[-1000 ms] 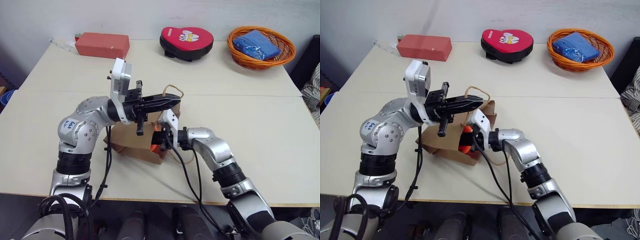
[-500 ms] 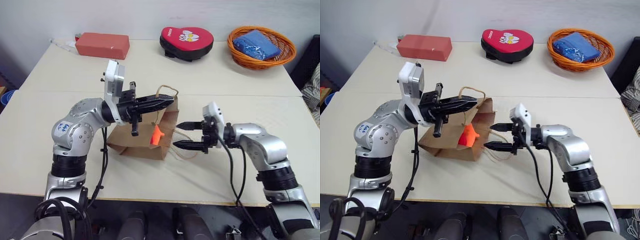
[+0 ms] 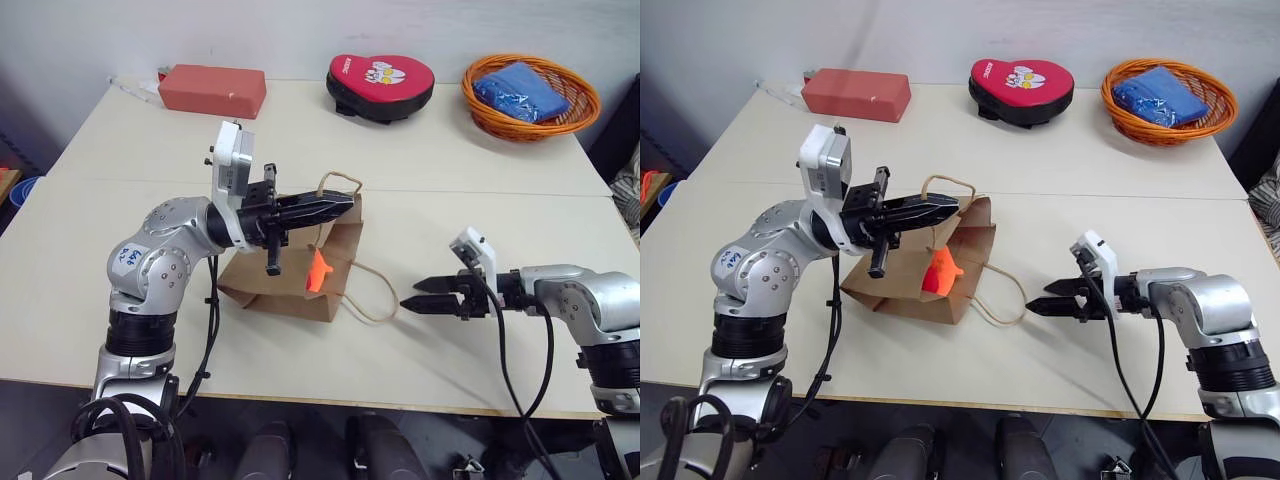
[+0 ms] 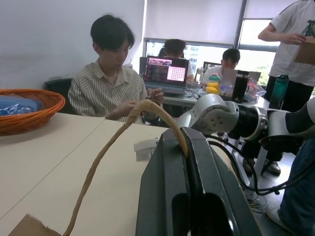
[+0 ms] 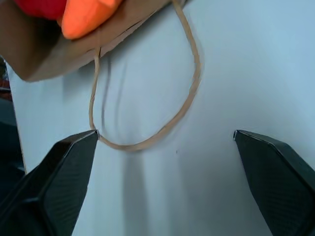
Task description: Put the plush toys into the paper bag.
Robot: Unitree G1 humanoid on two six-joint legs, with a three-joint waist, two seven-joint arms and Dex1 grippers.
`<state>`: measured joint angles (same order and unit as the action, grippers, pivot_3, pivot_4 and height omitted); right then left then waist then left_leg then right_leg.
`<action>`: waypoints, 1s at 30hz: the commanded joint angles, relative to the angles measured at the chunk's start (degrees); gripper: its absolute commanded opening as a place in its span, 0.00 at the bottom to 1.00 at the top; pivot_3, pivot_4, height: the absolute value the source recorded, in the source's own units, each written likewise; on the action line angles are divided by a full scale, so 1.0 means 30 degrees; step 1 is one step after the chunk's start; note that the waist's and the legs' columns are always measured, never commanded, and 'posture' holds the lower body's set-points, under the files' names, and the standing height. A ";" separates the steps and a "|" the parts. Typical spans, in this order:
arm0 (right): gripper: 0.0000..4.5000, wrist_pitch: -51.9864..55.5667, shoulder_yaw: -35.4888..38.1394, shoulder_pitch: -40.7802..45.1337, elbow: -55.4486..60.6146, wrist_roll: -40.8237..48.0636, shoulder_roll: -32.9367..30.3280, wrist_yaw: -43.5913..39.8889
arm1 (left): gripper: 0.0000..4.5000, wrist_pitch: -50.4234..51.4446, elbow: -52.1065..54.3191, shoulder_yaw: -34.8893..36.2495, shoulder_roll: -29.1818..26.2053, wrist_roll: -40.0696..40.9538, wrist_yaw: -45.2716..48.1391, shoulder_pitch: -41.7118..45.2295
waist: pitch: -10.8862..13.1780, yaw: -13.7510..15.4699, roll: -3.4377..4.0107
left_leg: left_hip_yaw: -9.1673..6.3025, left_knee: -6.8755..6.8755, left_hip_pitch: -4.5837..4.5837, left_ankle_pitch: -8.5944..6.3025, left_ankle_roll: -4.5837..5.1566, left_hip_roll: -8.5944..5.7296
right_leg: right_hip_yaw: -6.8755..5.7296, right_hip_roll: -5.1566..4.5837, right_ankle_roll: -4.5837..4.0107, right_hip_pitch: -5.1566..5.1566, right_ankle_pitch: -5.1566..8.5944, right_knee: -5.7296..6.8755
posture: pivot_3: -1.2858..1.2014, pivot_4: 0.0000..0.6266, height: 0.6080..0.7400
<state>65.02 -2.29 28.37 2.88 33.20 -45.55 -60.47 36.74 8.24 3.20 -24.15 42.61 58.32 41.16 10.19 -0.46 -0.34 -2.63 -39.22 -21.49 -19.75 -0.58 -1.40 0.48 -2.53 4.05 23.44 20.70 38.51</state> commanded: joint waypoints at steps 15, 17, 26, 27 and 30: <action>0.01 0.4032 0.1762 0.0923 -0.0003 0.2540 0.3515 0.2473 | 0.00 -0.0442 0.0714 0.0170 -0.0135 0.0133 -0.0168 -0.0040 | -0.0024 0.0088 -0.0041 | -0.0002 -0.0006 0.0000 0.0001 -0.0001 -0.0004 | -0.0002 -0.0005 0.0000 -0.0003 -0.0001 -0.0004 | 0.52 0.24 1.00; 0.01 0.4473 0.2643 0.1074 0.0262 0.3275 0.3225 0.2333 | 0.00 -0.0501 0.0685 0.0145 -0.0155 0.0086 -0.0126 -0.0059 | -0.0023 0.0099 -0.0041 | -0.0006 -0.0003 -0.0001 0.0001 -0.0001 -0.0005 | -0.0006 -0.0006 -0.0001 0.0000 -0.0001 0.0001 | 0.52 0.24 1.00; 0.01 0.8641 0.9049 0.4905 0.1453 0.9536 0.1760 0.2535 | 0.00 -0.1974 -0.1486 -0.0108 -0.0444 -0.0774 0.1272 0.1175 | -0.0020 0.0108 -0.0036 | -0.0013 0.0013 -0.0010 0.0001 -0.0001 -0.0001 | -0.0017 0.0000 -0.0001 0.0008 0.0000 -0.0010 | 0.52 0.24 1.00; 0.01 0.8948 0.9450 0.5458 0.1204 1.0388 0.1524 0.2808 | 0.00 -0.2285 -0.1971 -0.0070 -0.0398 -0.0912 0.1440 0.1497 | -0.0020 0.0125 -0.0037 | -0.0013 0.0013 -0.0009 0.0000 -0.0001 -0.0001 | -0.0017 0.0000 -0.0001 0.0004 0.0000 -0.0009 | 0.52 0.24 1.00; 0.01 0.9158 0.9734 0.6527 0.0806 1.2041 0.1213 0.4082 | 0.00 -0.3303 -0.3117 -0.0087 -0.0477 -0.1513 0.1937 0.2087 | -0.0020 0.0128 -0.0037 | -0.0010 0.0011 -0.0015 -0.0002 0.0006 -0.0004 | -0.0014 -0.0006 -0.0001 0.0000 0.0000 -0.0027 | 0.52 0.24 1.00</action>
<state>91.99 25.29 46.67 5.03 65.75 -41.04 -50.18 29.18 -0.54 2.35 -25.11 39.04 63.07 46.20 10.13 -0.07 -0.45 -2.66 -39.17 -21.54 -19.76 -0.56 -1.41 0.44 -2.55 4.05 23.44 20.70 38.40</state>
